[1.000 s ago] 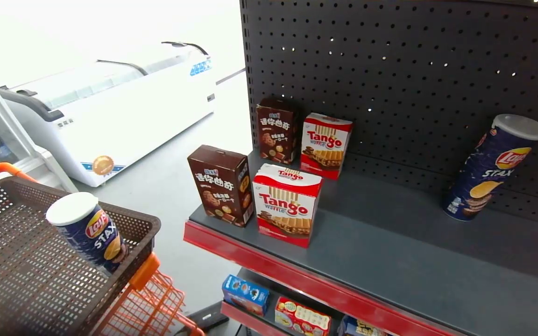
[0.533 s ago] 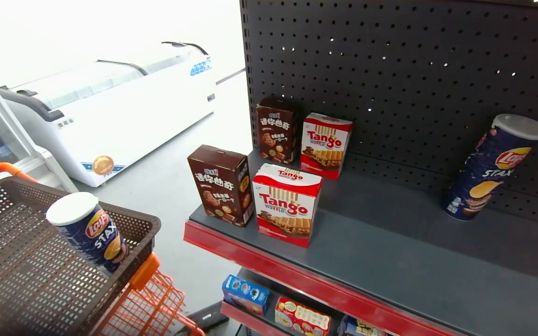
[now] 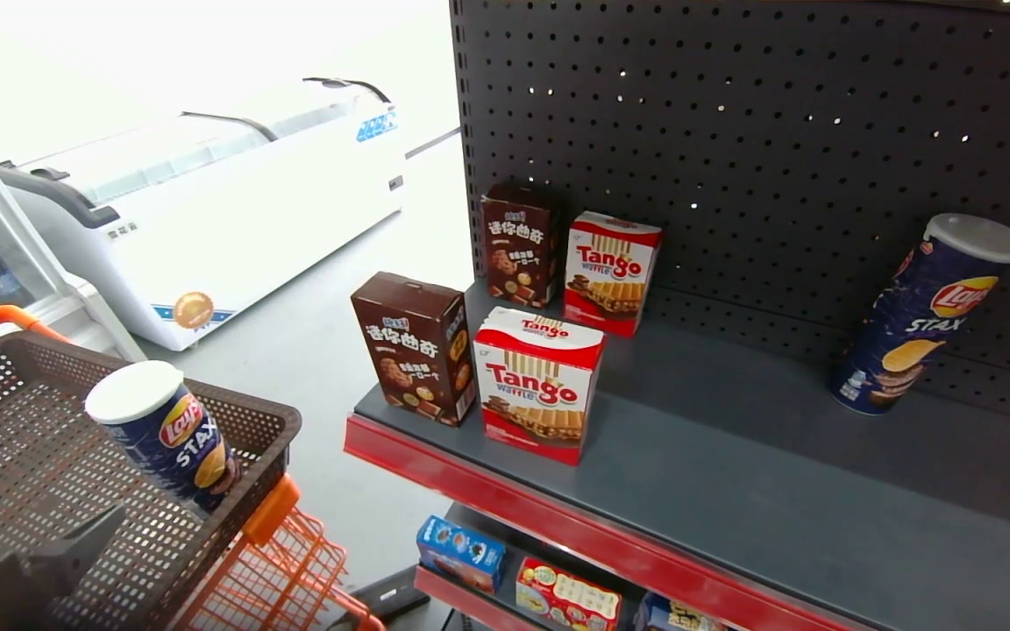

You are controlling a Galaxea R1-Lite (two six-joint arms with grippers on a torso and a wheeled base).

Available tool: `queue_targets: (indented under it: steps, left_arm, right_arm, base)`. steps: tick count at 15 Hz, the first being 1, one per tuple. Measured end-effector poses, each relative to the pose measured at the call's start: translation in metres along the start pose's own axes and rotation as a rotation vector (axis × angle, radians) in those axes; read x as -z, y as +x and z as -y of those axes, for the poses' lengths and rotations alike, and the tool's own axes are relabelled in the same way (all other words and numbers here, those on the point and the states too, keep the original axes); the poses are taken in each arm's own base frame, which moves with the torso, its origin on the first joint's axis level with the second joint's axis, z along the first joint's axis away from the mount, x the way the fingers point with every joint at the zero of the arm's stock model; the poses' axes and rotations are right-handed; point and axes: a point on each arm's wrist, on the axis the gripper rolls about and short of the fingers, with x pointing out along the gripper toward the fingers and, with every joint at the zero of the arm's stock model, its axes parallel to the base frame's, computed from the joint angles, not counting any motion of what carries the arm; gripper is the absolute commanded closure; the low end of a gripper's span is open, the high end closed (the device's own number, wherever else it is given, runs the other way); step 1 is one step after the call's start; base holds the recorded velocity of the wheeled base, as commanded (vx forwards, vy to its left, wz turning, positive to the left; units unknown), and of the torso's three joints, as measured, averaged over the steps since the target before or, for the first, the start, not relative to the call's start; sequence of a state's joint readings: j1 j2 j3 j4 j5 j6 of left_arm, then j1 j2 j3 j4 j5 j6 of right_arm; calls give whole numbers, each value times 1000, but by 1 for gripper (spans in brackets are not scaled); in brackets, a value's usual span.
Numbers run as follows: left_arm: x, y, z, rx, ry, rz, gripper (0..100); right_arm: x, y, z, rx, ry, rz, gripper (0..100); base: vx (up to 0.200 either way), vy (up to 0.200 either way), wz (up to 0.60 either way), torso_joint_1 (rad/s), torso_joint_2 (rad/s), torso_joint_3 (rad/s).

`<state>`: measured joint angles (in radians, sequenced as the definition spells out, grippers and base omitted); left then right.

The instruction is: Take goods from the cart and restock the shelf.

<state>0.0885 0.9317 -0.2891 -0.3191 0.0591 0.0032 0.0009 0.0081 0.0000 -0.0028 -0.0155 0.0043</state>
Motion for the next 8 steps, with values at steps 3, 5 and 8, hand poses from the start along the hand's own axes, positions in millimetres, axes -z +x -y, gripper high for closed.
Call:
queue_targets:
  steps: [3, 5, 8]
  left_arm:
    - [5, 31, 0, 3, -2, -50, 0]
    - [5, 49, 0, 3, -3, -35, 0]
    - [5, 79, 1, -1, 0, 55, 0]
  right_arm:
    - [0, 0, 0, -1, 0, 0, 0]
    - [0, 0, 0, -1, 0, 0, 0]
    - [0, 0, 0, -1, 0, 0, 0]
  base:
    - [0, 0, 0, 0, 0, 0]
    - [0, 0, 0, 0, 0, 0]
    - [0, 0, 0, 0, 0, 0]
